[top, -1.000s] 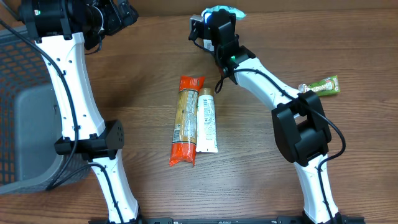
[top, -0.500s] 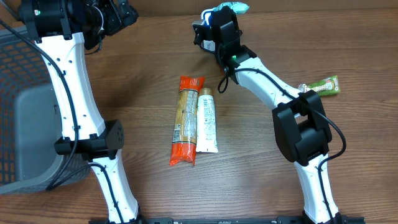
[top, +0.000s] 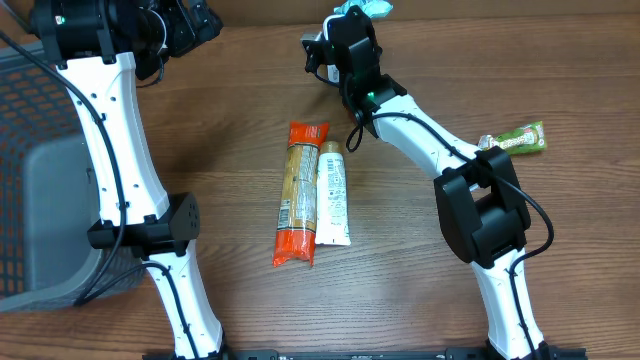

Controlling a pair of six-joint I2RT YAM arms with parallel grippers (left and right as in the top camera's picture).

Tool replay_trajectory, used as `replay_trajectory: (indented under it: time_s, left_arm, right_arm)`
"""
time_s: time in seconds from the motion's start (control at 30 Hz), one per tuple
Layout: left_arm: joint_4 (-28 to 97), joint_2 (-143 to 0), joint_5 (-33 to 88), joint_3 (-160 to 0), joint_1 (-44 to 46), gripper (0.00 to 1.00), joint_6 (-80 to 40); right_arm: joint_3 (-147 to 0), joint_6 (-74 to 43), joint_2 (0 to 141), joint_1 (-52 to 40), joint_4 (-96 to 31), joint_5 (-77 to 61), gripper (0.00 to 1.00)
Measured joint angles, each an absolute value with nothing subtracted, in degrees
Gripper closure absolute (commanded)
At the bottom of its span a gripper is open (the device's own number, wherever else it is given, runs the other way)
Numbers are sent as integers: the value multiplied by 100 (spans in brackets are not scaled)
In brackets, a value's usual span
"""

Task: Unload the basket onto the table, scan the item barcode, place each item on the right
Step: 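Hold the mint packet's barcode against the scanner window, then carry the mint packet right and release it beside the carton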

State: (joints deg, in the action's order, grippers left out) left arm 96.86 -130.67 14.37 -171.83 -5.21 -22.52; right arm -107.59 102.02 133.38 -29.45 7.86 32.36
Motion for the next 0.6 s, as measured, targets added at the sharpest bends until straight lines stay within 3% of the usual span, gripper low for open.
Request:
replay_trajectory:
  time_s: [0.4,0.53,0.6]
  left_arm:
    - [9684,-13067,1437,-17183,-521,0,-2252]
    - [9682,-13067,1435,-17183,-521,0,-2252]
    - [9686,-13067,1437,-17183,-521,1,-2252]
  right_arm:
    - [-10759,9762,13323,-2995,620,3173,96]
    - [-10735,9115,13013,-3094,-429,3120,96]
    - [-10698,8320,12477,-3201,-1529,3079,96]
